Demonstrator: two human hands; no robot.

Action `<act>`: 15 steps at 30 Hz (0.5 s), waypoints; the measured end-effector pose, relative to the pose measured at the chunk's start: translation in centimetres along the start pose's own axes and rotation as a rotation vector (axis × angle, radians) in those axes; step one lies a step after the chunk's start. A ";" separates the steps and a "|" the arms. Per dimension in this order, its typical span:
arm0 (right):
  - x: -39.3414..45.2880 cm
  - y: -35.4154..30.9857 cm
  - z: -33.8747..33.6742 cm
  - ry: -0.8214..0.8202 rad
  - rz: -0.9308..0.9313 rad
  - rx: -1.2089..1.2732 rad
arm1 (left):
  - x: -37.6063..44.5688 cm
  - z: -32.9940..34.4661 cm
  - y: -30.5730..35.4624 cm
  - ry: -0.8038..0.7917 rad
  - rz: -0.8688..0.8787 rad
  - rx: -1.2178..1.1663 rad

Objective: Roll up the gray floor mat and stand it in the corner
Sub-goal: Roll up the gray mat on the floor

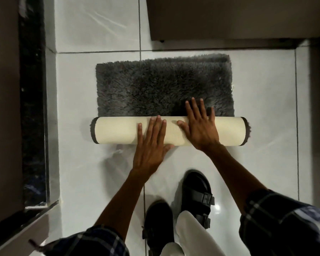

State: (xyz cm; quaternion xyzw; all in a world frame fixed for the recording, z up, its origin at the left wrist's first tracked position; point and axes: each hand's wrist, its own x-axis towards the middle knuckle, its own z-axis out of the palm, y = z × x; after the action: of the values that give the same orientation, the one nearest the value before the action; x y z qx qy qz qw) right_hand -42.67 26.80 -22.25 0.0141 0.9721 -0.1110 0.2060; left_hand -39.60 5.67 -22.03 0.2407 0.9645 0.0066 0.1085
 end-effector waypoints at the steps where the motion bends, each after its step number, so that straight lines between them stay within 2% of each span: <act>1: 0.7 -0.3 -0.7 0.029 0.006 0.030 | 1.0 -0.2 -0.3 -0.009 -0.015 0.004; 4: 0.3 -1.5 -1.7 0.193 -0.012 0.074 | 4.6 -1.2 -1.7 -0.044 -0.025 0.005; 6: -1.9 -2.2 -1.2 0.235 -0.070 0.041 | 7.0 -2.2 -2.6 -0.078 -0.018 -0.007; 10: -4.8 -1.7 0.0 0.105 -0.137 -0.084 | 10.3 -3.9 -3.5 -0.110 -0.077 -0.031; 15: -0.4 -0.7 -1.9 0.032 -0.147 -0.173 | 9.6 -3.8 -4.4 -0.037 -0.046 -0.046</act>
State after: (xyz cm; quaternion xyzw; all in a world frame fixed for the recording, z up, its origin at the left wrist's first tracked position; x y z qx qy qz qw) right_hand -43.07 26.53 -20.24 -0.0731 0.9797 -0.0410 0.1823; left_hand -50.75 6.43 -20.59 0.2162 0.9672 0.0219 0.1318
